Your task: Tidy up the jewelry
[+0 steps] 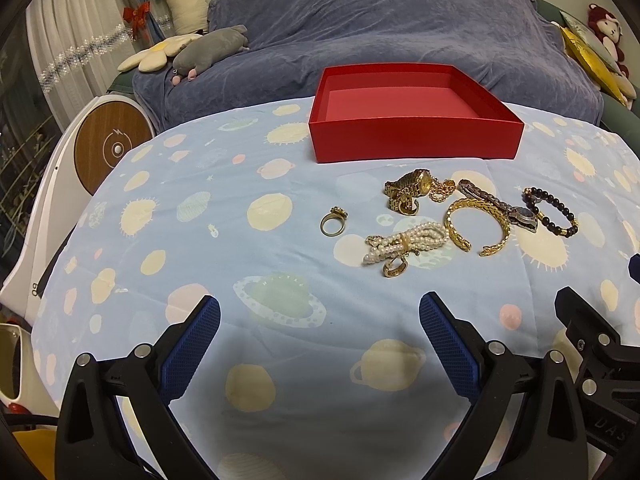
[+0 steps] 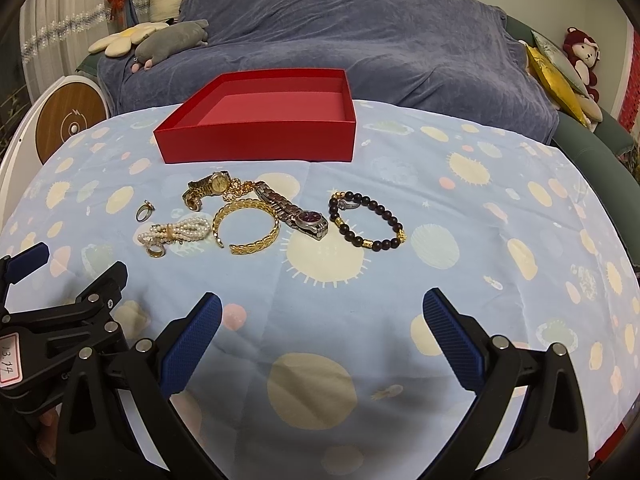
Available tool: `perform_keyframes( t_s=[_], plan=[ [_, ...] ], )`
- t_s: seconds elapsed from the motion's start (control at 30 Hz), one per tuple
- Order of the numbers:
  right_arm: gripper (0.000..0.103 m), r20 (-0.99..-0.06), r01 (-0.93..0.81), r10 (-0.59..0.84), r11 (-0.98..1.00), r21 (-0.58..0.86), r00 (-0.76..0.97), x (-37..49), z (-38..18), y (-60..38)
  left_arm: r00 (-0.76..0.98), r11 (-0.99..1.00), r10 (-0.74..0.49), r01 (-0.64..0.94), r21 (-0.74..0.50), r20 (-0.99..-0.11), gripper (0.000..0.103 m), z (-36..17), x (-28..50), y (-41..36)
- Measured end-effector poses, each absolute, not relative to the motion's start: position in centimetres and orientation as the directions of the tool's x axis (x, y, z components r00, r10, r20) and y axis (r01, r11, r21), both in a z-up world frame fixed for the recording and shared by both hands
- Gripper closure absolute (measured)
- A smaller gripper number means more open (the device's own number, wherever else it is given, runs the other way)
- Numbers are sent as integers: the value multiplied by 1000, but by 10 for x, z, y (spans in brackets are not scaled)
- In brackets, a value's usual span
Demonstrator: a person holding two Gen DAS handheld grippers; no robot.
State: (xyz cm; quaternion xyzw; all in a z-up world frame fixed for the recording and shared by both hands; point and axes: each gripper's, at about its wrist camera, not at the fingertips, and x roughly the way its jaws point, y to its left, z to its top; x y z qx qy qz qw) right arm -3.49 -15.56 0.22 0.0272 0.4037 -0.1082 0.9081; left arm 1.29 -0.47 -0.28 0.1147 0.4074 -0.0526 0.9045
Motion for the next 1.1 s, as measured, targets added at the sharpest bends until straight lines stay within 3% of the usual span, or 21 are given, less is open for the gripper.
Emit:
perform_keyframes(
  t_s=[0.6, 0.9, 1.1],
  plan=[
    [5, -771, 259, -157, 966, 11, 617, -20, 7, -200, 607, 987, -82, 162, 22, -790, 5, -7, 56, 63],
    [5, -761, 277, -160, 960, 27, 629, -10, 13, -217, 594, 942, -204, 336, 10, -778, 5, -8, 53, 5],
    [5, -759, 236, -169, 972, -21, 629, -3, 22, -222, 541, 904, -272, 427, -18, -796, 25, -14, 66, -20]
  ],
)
